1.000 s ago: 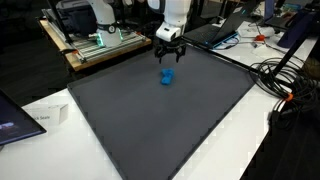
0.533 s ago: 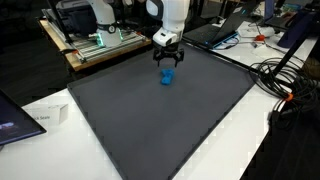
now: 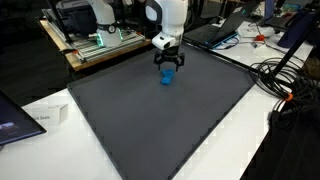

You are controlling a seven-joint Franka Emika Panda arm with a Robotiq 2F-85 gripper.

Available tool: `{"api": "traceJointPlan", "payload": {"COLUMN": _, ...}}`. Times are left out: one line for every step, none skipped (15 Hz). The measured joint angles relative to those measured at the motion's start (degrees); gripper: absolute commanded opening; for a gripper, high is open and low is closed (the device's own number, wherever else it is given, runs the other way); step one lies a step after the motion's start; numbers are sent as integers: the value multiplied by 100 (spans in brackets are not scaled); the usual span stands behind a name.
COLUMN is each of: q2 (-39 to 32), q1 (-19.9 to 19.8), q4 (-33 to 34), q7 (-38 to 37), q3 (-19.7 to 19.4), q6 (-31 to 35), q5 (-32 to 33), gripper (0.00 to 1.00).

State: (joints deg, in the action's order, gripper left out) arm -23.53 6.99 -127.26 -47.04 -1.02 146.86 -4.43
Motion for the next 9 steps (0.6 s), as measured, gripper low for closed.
{"api": "traceJointPlan", "payload": {"q2": -26, "q1": 4, "q4": 2, "q7": -29, "q3": -3, "q6": 7, "q5": 0, "gripper": 72}}
{"api": "traceJointPlan", "payload": {"q2": -44, "q1": 8, "q4": 3, "q7": -39, "q3": -4, "q6": 17, "q5": 0, "gripper": 69}}
{"api": "traceJointPlan", "payload": {"q2": -59, "q1": 15, "q4": 3, "q7": -44, "q3": -9, "q6": 37, "q5": 2, "gripper": 68}}
{"api": "traceJointPlan", "payload": {"q2": -73, "q1": 29, "q4": 6, "q7": -46, "q3": -22, "q6": 45, "q5": 5, "gripper": 61}}
{"api": "traceJointPlan", "payload": {"q2": -91, "q1": 50, "q4": 11, "q7": -50, "q3": -43, "q6": 55, "q5": 11, "gripper": 54}}
{"api": "traceJointPlan", "payload": {"q2": -110, "q1": 81, "q4": 16, "q7": -51, "q3": -77, "q6": 83, "q5": 18, "gripper": 45}}
{"api": "traceJointPlan", "payload": {"q2": -124, "q1": 116, "q4": 22, "q7": -55, "q3": -112, "q6": 108, "q5": 25, "gripper": 39}}
{"api": "traceJointPlan", "payload": {"q2": -130, "q1": 155, "q4": 33, "q7": -58, "q3": -149, "q6": 118, "q5": 27, "gripper": 34}}
{"api": "traceJointPlan", "payload": {"q2": -131, "q1": 188, "q4": 44, "q7": -58, "q3": -178, "q6": 119, "q5": 29, "gripper": 27}}
